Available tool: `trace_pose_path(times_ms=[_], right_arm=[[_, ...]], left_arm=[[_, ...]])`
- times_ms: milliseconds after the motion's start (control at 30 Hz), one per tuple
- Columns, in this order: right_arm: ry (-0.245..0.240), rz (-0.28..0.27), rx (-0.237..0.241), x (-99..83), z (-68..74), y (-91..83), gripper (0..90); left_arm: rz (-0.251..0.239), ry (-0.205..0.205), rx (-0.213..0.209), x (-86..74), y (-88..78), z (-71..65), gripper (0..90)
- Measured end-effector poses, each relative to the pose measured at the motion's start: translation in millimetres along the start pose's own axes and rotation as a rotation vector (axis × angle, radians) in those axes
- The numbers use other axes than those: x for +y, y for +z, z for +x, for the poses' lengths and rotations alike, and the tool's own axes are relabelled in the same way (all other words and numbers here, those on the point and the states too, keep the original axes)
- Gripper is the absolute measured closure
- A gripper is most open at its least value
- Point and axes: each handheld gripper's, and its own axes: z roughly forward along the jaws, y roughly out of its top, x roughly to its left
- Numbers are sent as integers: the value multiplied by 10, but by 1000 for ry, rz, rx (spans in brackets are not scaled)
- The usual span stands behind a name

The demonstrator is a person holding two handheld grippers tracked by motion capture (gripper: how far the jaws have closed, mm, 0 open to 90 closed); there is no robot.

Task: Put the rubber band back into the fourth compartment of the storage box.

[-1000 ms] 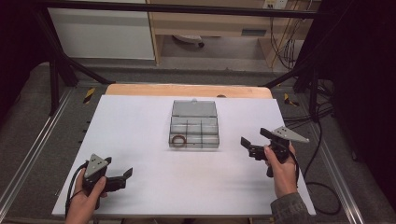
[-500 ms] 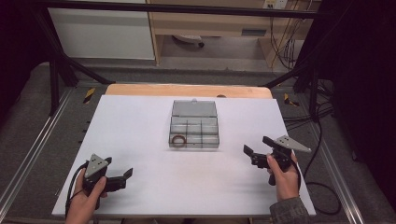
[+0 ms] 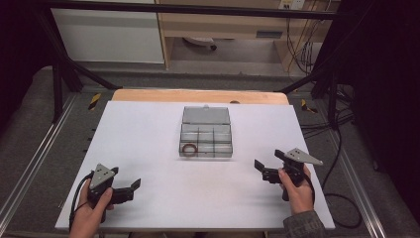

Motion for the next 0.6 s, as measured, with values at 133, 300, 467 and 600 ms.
trace_pose_path(times_ms=[133,300,467,600], right_arm=[[-10,32,-3,-46,21,47,41],[-13,95,-6,-125,31,130,39],[-30,127,-11,-159,60,192,39],[-40,194,-38,-206,84,272,42]], left_arm=[[1,1,-2,0,1,-1,75],[2,-1,-4,0,3,-2,75],[1,-2,-5,1,4,-5,75],[2,1,-5,3,8,-5,75]])
